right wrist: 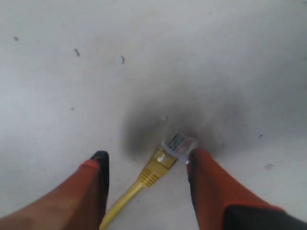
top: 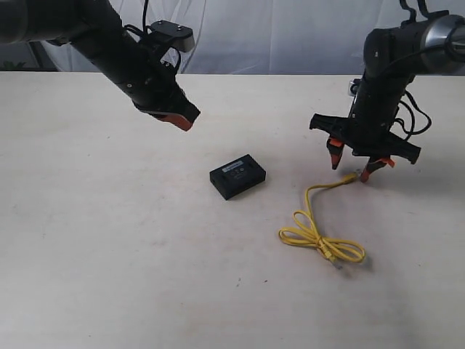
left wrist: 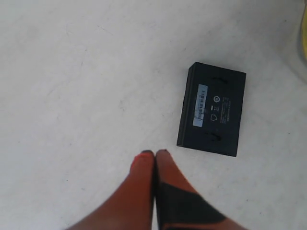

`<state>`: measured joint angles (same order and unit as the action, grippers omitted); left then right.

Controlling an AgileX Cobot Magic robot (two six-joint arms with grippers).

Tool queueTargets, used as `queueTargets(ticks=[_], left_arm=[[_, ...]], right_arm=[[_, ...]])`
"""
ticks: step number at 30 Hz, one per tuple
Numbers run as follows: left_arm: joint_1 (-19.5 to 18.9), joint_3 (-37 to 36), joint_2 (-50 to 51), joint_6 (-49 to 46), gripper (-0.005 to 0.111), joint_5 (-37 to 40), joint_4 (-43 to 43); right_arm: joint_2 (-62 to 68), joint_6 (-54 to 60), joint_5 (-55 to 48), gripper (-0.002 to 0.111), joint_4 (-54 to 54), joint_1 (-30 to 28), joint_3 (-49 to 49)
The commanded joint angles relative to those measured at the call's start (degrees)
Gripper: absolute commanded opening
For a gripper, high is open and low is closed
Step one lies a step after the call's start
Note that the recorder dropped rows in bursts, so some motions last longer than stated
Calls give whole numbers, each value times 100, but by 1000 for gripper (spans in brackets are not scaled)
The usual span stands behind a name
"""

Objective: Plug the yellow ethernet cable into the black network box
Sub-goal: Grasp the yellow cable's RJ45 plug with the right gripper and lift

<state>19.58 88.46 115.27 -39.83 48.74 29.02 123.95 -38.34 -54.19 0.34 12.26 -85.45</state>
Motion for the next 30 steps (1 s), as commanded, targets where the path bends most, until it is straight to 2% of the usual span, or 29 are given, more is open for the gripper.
queueTargets(ticks=[1,11,13,16,20,21,25,30], left_arm=[[-2,-33,-68,-17,0,-38,82],[-2,-33,-68,-17,0,-52,90],[-2,-33,-68,-17,0,-52,90],[-2,-33,-68,-17,0,-52,90],[-2,-33,-68,-29,0,-51,90],[-2,-33,-68,-51,0,-51,90],[-2,-33,-68,-108,0,-51,90],[-2,-46,-68,-108,0,-40,92]], right_arm=[[80,-4,82,50,27,6,11],[174,-4,109,48,152,56,11],[174,21,122,42,141,56,11],[174,64,238,26,128,56,11],[174,528,268,-1,128,56,11],[174,697,344,-1,128,56,11],[174,2233,261,-1,294,45,-45],[-373,5566,-43,-1,414,45,-44]])
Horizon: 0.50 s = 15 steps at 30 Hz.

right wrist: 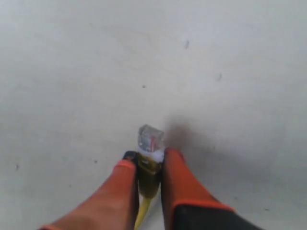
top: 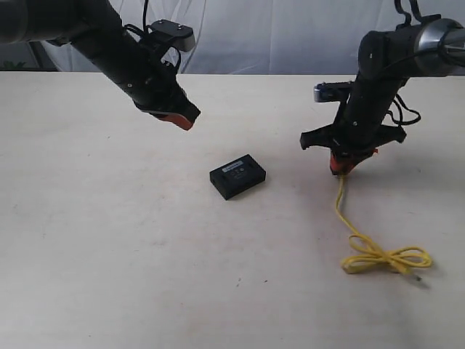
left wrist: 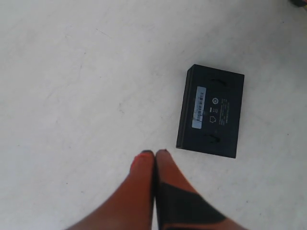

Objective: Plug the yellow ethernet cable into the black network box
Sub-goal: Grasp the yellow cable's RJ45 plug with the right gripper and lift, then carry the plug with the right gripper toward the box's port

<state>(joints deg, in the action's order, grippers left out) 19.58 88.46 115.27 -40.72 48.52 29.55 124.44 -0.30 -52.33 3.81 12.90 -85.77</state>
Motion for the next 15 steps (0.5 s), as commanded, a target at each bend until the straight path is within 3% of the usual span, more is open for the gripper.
queueTargets(ticks=[1,6,15], left_arm=[[-2,-73,-68,-20,0,-18,40],[-2,-285,-68,-20,0,-287,40],[-2,-317,-68,-20,0,-238,52]], right_arm=[[-578,2599,-371,-1,312,-20,33],[-1090,4738,-1134,-1,1164,7,399],[-1279,5226,-843,-1,1264,647,1247]])
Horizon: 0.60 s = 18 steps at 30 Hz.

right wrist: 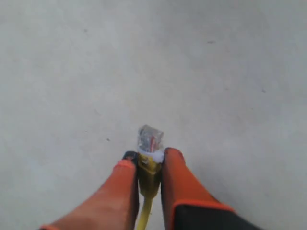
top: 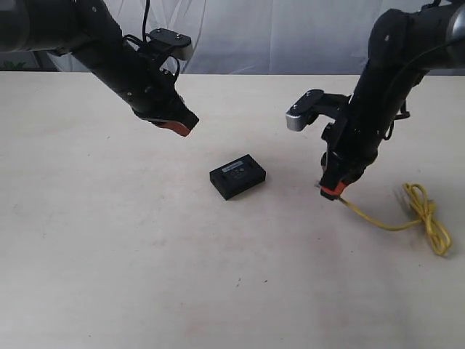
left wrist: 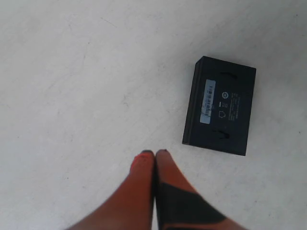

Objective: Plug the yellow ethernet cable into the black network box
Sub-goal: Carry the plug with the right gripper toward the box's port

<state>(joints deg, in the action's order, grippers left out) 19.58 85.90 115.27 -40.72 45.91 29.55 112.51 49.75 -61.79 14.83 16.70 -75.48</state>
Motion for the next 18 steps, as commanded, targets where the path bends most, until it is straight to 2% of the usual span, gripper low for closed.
queueTargets(ticks=[1,8,13,18], left_arm=[[-2,-80,-68,-20,0,22,61],[-2,-292,-47,-20,0,-311,49],[-2,-357,-47,-20,0,-402,49],[-2,-350,-47,-20,0,-402,59]], right_arm=[[-85,299,138,-1,174,337,258],[-85,-33,907,-1,324,698,342],[-85,-33,1498,-1,21,941,593],[-75,-33,1648,-1,-32,1004,733]])
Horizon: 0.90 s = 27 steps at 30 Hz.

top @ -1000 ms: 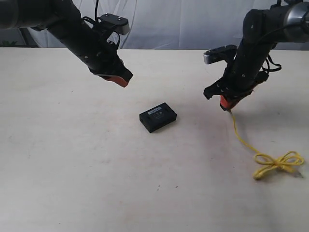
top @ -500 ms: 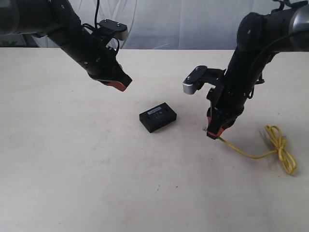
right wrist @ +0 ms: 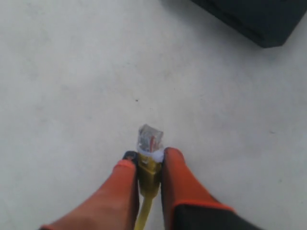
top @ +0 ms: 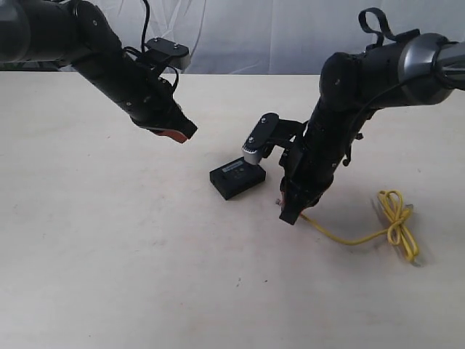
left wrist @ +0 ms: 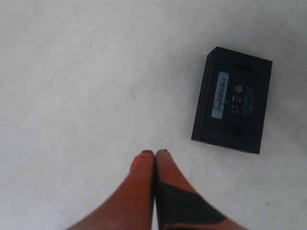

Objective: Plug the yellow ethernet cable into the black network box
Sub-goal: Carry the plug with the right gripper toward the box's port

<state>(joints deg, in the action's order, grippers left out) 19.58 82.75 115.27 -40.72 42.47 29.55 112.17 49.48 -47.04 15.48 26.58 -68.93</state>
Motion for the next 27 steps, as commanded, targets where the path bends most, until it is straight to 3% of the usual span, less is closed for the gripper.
queueTargets(ticks=[1,21,23,26,27], left_arm=[[-2,-36,-47,-20,0,-57,59],[-2,-36,-47,-20,0,-35,60],[-2,-36,-47,-20,0,-35,60],[-2,-36,-47,-20,0,-35,60],[-2,-36,-47,-20,0,-35,60]], right_arm=[[-18,-6,173,-1,-97,17,77],[353,-6,485,-1,276,17,77],[353,-6,473,4,319,17,77],[353,-6,411,22,319,17,77],[353,-6,385,33,287,17,77]])
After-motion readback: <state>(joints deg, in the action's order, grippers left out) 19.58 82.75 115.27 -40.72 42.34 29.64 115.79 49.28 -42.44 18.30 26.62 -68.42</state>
